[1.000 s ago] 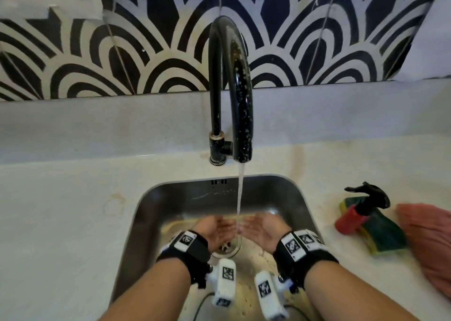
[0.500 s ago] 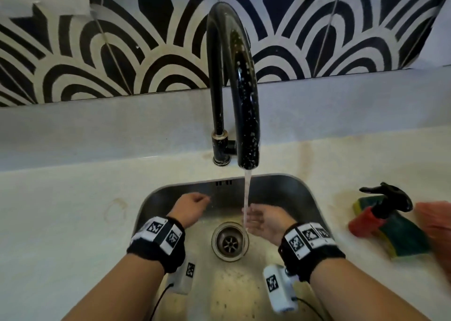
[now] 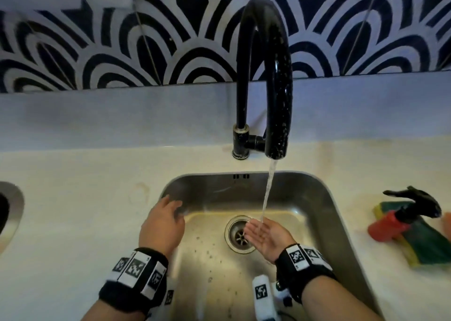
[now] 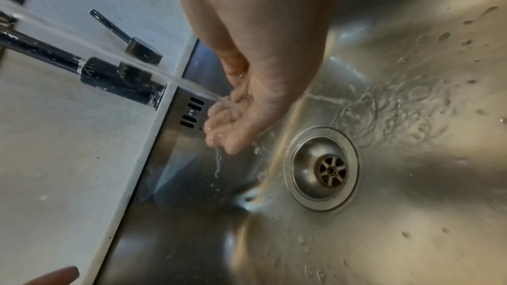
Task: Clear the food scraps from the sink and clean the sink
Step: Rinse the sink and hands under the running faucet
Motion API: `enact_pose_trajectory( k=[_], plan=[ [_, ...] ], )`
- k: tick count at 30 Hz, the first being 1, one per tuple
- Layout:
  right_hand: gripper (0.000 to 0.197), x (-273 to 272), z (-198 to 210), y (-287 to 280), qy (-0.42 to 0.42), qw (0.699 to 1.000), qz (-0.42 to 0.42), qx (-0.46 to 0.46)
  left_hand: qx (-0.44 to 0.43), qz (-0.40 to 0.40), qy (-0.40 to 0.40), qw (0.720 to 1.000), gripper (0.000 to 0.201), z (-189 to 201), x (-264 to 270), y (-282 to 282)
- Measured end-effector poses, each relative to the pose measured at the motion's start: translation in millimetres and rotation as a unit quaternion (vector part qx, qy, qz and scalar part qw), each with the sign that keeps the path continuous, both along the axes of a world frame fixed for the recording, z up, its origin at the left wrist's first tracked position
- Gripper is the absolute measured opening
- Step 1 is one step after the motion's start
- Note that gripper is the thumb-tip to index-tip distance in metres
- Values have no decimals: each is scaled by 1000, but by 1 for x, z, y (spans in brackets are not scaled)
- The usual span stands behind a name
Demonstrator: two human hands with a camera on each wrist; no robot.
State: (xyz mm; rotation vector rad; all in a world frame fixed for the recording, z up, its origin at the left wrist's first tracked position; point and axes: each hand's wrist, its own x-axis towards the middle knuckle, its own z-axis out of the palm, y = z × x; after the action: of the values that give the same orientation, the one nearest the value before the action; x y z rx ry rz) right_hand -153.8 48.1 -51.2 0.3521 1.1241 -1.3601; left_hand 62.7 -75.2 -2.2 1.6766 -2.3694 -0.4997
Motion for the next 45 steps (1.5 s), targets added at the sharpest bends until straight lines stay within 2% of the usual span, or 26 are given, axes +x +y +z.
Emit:
enact_pose_trajectory(
  k=[6, 10, 13, 16, 18, 22, 28, 31, 34, 39, 45],
  plan=[
    [37, 12, -1, -4, 34, 999, 8, 21, 25, 8, -49, 998, 45, 1, 6, -3],
    [42, 39, 0, -19, 65, 998, 10, 23, 57, 18, -21, 998, 45, 3, 10, -6],
    [44, 67, 20, -54, 99, 995, 23, 7, 76, 19, 4, 997, 45, 7, 14, -9],
    [48, 78, 42, -107, 187, 980, 60, -13, 92, 8, 9, 996, 42, 13, 18, -10],
    [49, 76, 42, -137, 254, 963, 87, -14, 98, -7, -8, 995, 40, 15, 19, -11],
    [45, 66, 41, -146, 305, 949, 79, 12, 104, -15, -8, 994, 39, 17, 18, -14],
    [35, 62, 16, -68, 153, 987, 32, 23, 101, 1, -3, 995, 40, 17, 17, -13],
    [23, 53, 8, -27, 130, 990, 29, 41, 99, 6, 1, 995, 41, 20, 18, -11],
    [28, 38, 3, 0, 109, 993, -4, 35, 105, 2, 2, 994, 44, 23, 19, -10],
    [32, 25, 16, 3, 90, 995, -35, -5, 115, -6, -10, 993, 46, 26, 22, -9],
    [44, 41, 24, -39, 65, 997, -43, -7, 123, -2, -21, 992, 44, 29, 21, -7]
  ],
)
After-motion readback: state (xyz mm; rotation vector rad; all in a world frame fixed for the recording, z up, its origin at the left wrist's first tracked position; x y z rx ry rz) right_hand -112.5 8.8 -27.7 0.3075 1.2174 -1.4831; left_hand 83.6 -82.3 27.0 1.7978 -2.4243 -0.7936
